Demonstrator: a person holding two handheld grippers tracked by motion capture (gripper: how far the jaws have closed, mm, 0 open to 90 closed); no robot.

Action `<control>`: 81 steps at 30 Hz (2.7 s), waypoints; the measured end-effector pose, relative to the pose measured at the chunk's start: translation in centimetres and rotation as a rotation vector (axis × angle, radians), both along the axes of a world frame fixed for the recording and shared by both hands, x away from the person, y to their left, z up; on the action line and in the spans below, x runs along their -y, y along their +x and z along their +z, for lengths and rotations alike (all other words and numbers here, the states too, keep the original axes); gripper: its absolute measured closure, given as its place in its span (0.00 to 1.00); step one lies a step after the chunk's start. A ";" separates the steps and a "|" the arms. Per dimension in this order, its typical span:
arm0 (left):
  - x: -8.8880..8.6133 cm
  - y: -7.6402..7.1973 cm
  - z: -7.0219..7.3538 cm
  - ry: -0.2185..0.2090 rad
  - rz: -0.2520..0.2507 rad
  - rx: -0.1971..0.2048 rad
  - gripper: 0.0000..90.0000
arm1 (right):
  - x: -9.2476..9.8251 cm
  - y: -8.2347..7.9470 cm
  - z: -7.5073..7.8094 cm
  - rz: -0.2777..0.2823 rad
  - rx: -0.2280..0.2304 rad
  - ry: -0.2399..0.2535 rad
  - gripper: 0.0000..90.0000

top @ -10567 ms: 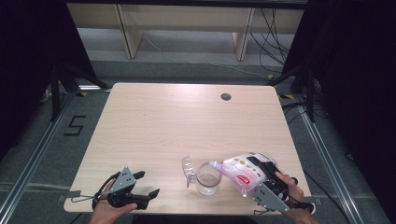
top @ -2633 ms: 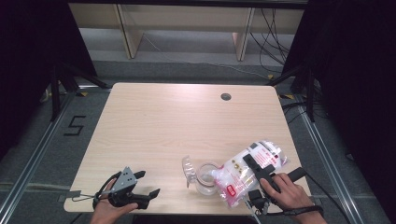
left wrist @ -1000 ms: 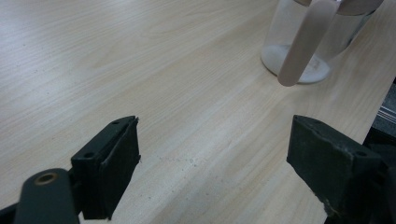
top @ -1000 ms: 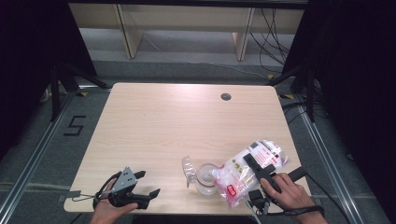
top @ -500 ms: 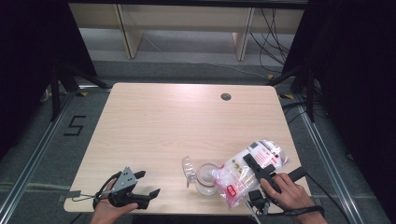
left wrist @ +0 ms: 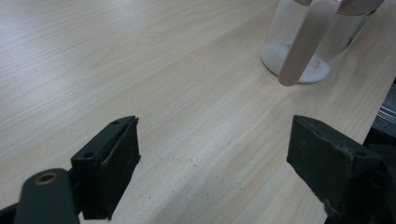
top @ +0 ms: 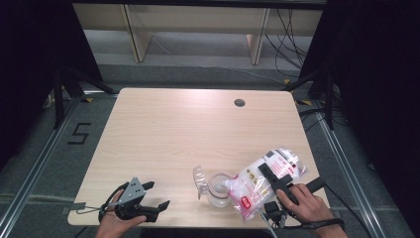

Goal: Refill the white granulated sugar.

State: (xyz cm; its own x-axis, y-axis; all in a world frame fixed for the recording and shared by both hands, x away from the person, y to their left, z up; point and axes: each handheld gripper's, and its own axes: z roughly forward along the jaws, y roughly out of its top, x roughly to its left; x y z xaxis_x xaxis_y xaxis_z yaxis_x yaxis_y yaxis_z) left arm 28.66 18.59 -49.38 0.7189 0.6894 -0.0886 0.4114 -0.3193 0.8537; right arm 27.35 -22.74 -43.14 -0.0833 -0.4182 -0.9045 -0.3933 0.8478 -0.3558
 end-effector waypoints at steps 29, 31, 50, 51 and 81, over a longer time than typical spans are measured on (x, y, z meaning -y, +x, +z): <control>-0.1 0.0 0.0 -0.004 0.005 0.000 0.18 | 0.0 0.0 0.2 0.005 0.001 -0.006 0.61; -0.1 0.0 0.0 -0.003 0.005 0.000 0.18 | 0.1 0.0 0.1 -0.002 0.000 0.003 0.61; -0.1 0.0 0.0 -0.007 0.005 0.001 0.18 | 0.1 0.1 0.2 0.002 -0.005 0.001 0.62; -0.1 0.0 0.0 -0.005 0.004 0.001 0.18 | 0.1 0.1 0.2 0.002 -0.005 0.003 0.62; -0.1 0.0 0.0 -0.008 0.008 0.004 0.18 | 0.0 0.0 0.3 0.007 -0.012 -0.007 0.62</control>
State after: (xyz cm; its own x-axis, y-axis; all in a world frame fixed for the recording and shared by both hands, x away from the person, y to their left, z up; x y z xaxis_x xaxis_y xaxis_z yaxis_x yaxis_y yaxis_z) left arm 28.63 18.66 -49.42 0.7137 0.6945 -0.0909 0.4102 -0.3093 0.8579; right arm 27.39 -22.75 -42.85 -0.0911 -0.4249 -0.9007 -0.4038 0.8425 -0.3566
